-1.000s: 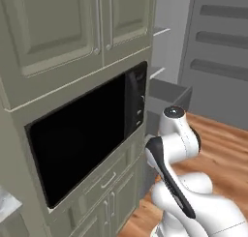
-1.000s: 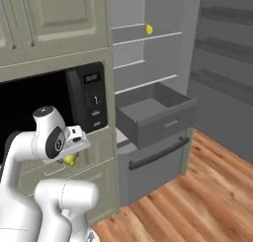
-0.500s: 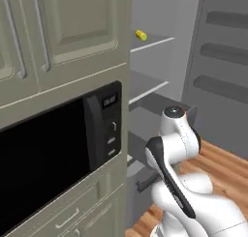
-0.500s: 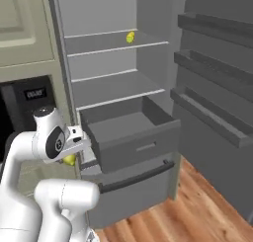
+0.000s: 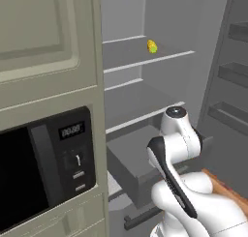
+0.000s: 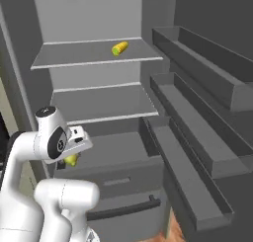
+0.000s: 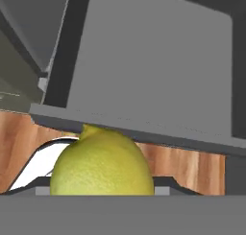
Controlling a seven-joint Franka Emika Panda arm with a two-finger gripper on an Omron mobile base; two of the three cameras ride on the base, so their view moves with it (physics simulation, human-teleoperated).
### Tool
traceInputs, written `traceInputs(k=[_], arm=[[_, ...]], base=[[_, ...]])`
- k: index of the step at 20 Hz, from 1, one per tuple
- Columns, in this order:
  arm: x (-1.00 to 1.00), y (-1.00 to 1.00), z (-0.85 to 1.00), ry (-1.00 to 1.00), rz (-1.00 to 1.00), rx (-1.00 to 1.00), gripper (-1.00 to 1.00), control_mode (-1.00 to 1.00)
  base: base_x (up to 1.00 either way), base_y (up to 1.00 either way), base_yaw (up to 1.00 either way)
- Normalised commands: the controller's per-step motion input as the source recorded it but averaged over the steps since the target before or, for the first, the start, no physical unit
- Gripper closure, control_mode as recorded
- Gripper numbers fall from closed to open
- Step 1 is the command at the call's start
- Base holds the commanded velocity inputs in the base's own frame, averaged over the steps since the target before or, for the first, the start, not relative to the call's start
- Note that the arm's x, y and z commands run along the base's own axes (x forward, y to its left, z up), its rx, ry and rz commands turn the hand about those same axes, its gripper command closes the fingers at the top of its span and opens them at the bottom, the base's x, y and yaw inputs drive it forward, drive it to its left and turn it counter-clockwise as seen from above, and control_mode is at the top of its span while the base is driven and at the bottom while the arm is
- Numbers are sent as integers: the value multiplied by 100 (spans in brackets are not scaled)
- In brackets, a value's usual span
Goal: Place the lemon and carrot inside the fridge drawer. Close the drawer after placing the vegetables.
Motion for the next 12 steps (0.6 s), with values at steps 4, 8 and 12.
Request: traceInputs(k=[4, 8, 12], arm=[[0, 0, 0, 0, 0, 0, 100, 100], [0, 0, 0, 0, 0, 0, 100, 100], [0, 0, 0, 0, 0, 0, 100, 100]], base=[[30, -44, 37], [2, -18, 22], [-7, -18, 16]])
